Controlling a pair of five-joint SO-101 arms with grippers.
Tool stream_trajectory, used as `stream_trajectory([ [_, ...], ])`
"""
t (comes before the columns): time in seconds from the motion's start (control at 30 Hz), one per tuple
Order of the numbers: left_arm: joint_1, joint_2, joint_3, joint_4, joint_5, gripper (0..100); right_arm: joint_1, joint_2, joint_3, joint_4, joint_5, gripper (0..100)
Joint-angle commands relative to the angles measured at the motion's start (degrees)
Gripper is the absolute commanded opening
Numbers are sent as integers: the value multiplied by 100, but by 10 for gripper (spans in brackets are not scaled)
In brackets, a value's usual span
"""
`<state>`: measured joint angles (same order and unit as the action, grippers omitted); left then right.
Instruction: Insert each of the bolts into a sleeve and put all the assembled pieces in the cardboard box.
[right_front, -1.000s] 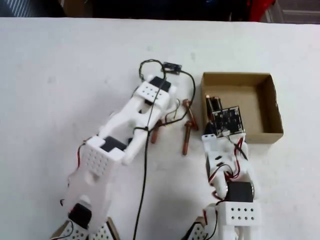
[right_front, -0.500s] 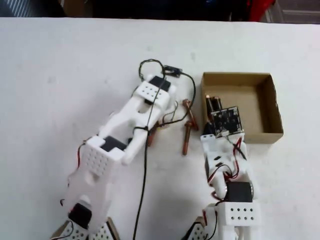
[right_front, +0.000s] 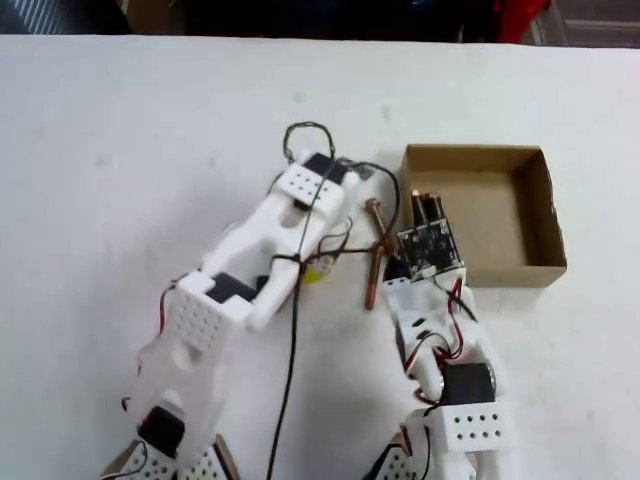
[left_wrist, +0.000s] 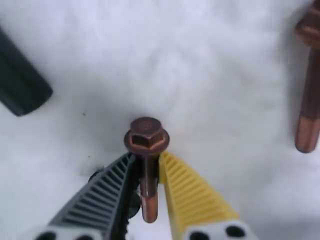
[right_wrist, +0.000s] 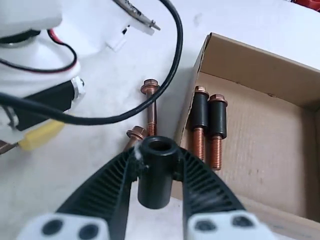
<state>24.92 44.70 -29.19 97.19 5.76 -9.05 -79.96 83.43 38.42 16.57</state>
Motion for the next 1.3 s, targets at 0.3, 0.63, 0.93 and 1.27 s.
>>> stream_trajectory([
  [0.3,-13,-136,-2259,484,-97,20,136,-84,-79,-145,-44,17],
  [0.63,-593,-1719,-1204,492,-105,20,-453,-84,-70,-523,-44,17],
  [0.93,-1086,-3512,607,413,-712,20,-1314,-84,-70,-1024,-44,17],
  [1.27,-1666,-4892,1952,264,-976,20,-2273,-75,-70,-1675,-53,17],
])
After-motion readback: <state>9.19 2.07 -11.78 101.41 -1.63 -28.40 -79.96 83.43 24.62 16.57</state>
